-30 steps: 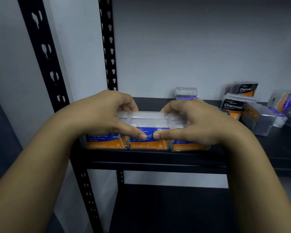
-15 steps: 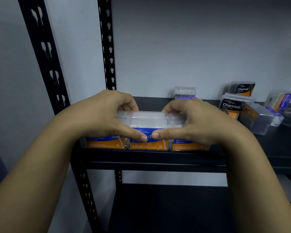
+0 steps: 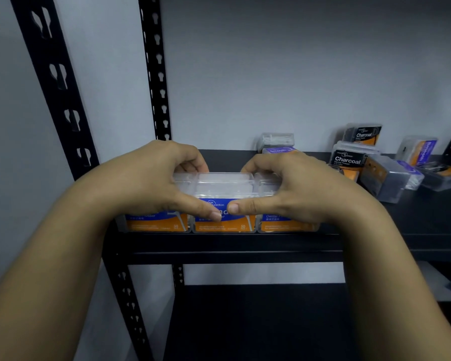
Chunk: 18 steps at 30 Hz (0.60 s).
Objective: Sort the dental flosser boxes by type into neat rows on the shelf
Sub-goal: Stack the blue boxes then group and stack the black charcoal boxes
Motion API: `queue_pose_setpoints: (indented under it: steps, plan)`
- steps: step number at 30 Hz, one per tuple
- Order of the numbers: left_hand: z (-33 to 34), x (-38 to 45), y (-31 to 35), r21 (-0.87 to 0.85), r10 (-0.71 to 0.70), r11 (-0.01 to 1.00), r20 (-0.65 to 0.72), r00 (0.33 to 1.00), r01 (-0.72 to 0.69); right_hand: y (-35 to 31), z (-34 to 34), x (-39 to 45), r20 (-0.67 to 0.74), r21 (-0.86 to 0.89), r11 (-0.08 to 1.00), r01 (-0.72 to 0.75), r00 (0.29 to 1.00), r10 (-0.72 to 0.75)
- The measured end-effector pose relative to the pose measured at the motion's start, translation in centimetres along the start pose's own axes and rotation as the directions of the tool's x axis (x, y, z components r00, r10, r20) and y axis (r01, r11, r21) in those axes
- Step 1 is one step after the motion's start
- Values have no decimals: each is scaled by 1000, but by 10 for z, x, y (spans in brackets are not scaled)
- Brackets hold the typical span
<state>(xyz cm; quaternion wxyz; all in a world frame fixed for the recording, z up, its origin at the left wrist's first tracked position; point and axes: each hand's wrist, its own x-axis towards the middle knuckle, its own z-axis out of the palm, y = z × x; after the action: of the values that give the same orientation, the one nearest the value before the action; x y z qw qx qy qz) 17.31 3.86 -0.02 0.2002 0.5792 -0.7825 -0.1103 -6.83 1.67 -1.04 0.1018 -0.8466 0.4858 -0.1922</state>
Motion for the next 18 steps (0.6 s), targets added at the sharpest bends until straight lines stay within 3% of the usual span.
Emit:
queue_pose_setpoints:
  steps: [18]
  plan:
    - [4,-2,-1,13,46,999,-20,999,-45,2,2,0,-7,-22,1000,17,1000,-17]
